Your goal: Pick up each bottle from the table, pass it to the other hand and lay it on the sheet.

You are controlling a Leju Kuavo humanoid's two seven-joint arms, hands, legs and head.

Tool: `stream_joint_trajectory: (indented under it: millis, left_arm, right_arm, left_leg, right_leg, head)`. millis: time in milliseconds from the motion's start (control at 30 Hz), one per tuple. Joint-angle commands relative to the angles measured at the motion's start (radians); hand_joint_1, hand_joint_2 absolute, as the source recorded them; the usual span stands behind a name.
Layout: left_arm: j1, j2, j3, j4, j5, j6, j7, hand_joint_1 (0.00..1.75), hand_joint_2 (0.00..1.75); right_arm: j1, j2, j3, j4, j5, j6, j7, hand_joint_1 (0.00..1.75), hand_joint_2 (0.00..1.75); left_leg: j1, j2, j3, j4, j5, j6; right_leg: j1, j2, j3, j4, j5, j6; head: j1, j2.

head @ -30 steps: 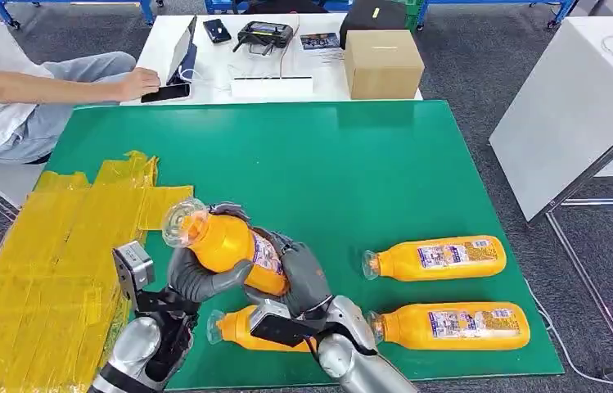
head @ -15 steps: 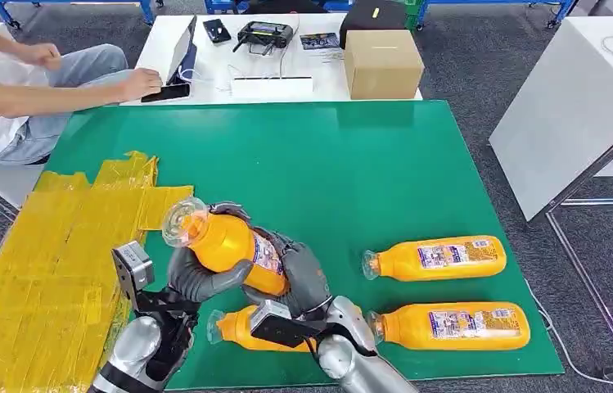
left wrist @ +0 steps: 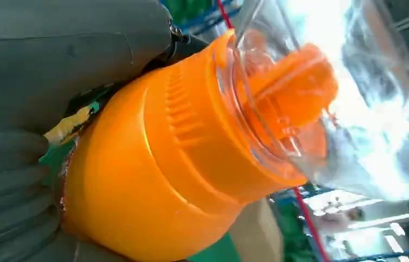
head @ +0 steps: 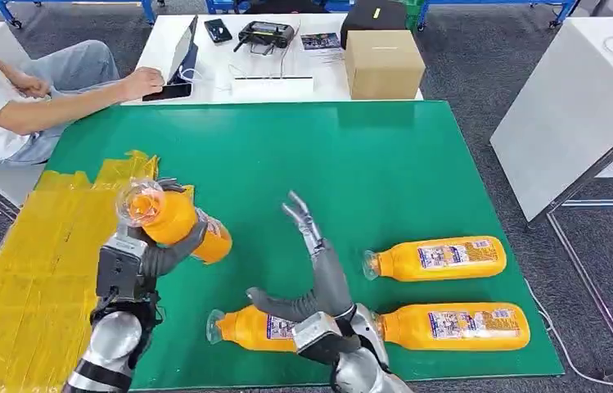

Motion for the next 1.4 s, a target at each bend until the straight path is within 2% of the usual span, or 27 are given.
stream_joint_trajectory:
  millis: [33, 200, 400, 533, 667, 800, 867, 1033, 1067, 1233, 1400]
  left_arm:
    - [-0.146, 0.088, 0.102, 0.133, -0.524, 0.167, 0.162, 1.75, 1.75]
    - [-0.23, 0.118, 0.07, 0.248, -0.842, 0.116, 0.337, 1.75, 1.75]
    - [-0.31, 0.1, 0.031, 0.454, -1.02, 0.11, 0.414, 1.75, 1.75]
    - [-0.336, 0.08, 0.01, 0.572, -1.045, 0.121, 0.403, 1.75, 1.75]
    - [-0.332, 0.078, 0.009, 0.577, -1.048, 0.129, 0.404, 1.75, 1.75]
    - [-0.332, 0.078, 0.009, 0.577, -1.048, 0.129, 0.404, 1.75, 1.75]
    - [-0.348, 0.068, -0.005, 0.63, -1.066, 0.109, 0.404, 1.75, 1.75]
    - [-0.38, 0.026, -0.019, 0.786, -1.08, 0.144, 0.394, 1.75, 1.75]
    - [-0.386, 0.022, -0.021, 0.816, -1.085, 0.149, 0.404, 1.75, 1.75]
    - [-0.411, 0.033, -0.012, 0.977, -1.099, 0.164, 0.441, 1.75, 1.75]
    - [-0.415, 0.034, -0.01, 0.988, -1.097, 0.17, 0.437, 1.75, 1.75]
  right_arm:
    - [0.064, -0.047, -0.15, -0.227, -0.014, -0.05, -0.019, 0.0, 1.75]
    - [0.082, -0.038, -0.206, -0.279, -0.016, -0.09, -0.038, 0.0, 1.75]
    - [0.055, -0.036, -0.186, -0.289, -0.006, -0.095, -0.039, 0.0, 1.75]
    - [0.028, -0.036, -0.166, -0.265, -0.011, -0.086, -0.03, 0.0, 1.75]
    - [0.027, -0.035, -0.165, -0.263, -0.011, -0.086, -0.03, 0.0, 1.75]
    - [0.027, -0.035, -0.165, -0.263, -0.011, -0.086, -0.03, 0.0, 1.75]
    - [0.023, -0.041, -0.162, -0.258, -0.016, -0.084, -0.027, 0.0, 1.75]
    - [0.017, -0.051, -0.156, -0.244, -0.024, -0.07, -0.02, 0.0, 1.75]
    - [0.013, -0.052, -0.151, -0.237, -0.023, -0.065, -0.019, 0.0, 1.75]
    - [-0.022, -0.051, -0.117, -0.204, -0.013, -0.041, -0.001, 0.0, 1.75]
    - [-0.023, -0.052, -0.116, -0.203, -0.013, -0.042, 0.0, 0.0, 1.75]
  left_leg:
    - [0.0, -0.002, 0.0, 0.0, 0.0, 0.0]
    - [0.0, -0.005, 0.002, 0.0, 0.0, 0.0]
    - [0.0, -0.003, 0.003, 0.0, 0.0, -0.001]
    - [0.0, -0.003, 0.004, -0.001, -0.001, 0.0]
    - [-0.001, -0.001, 0.002, 0.0, 0.0, 0.0]
    - [0.001, -0.002, 0.005, 0.0, -0.002, 0.0]
    - [0.0, -0.001, 0.001, 0.0, 0.0, 0.0]
    - [0.0, -0.003, 0.005, -0.001, -0.001, 0.0]
    - [0.0, -0.001, 0.003, 0.0, 0.0, 0.0]
    - [0.0, 0.0, 0.004, -0.001, -0.001, 0.0]
    - [0.0, 0.0, 0.005, -0.001, -0.001, 0.0]
  right_leg:
    - [0.0, -0.001, 0.001, 0.0, -0.001, 0.0]
    - [0.0, -0.005, 0.004, -0.001, -0.001, -0.001]
    - [0.0, -0.002, 0.004, -0.001, -0.001, -0.001]
    - [0.0, -0.003, 0.006, -0.002, -0.001, -0.001]
    - [-0.001, 0.0, 0.003, -0.001, 0.0, 0.0]
    - [0.001, -0.001, 0.007, -0.002, -0.002, -0.001]
    - [0.0, -0.001, 0.002, -0.001, 0.0, 0.0]
    - [0.0, -0.002, 0.007, -0.003, -0.001, 0.0]
    - [0.0, -0.001, 0.004, -0.002, 0.0, 0.0]
    - [0.0, 0.001, 0.004, -0.002, 0.0, 0.0]
    - [0.0, 0.002, 0.005, -0.002, 0.0, -0.001]
  head:
    - [0.0, 0.0]
    - [0.0, 0.0]
    - [0.0, 0.0]
    - [0.0, 0.0]
    - [0.0, 0.0]
    - [0.0, 0.0]
    - [0.0, 0.0]
    - [0.0, 0.0]
    - [0.0, 0.0]
    - [0.0, 0.0]
    - [0.0, 0.0]
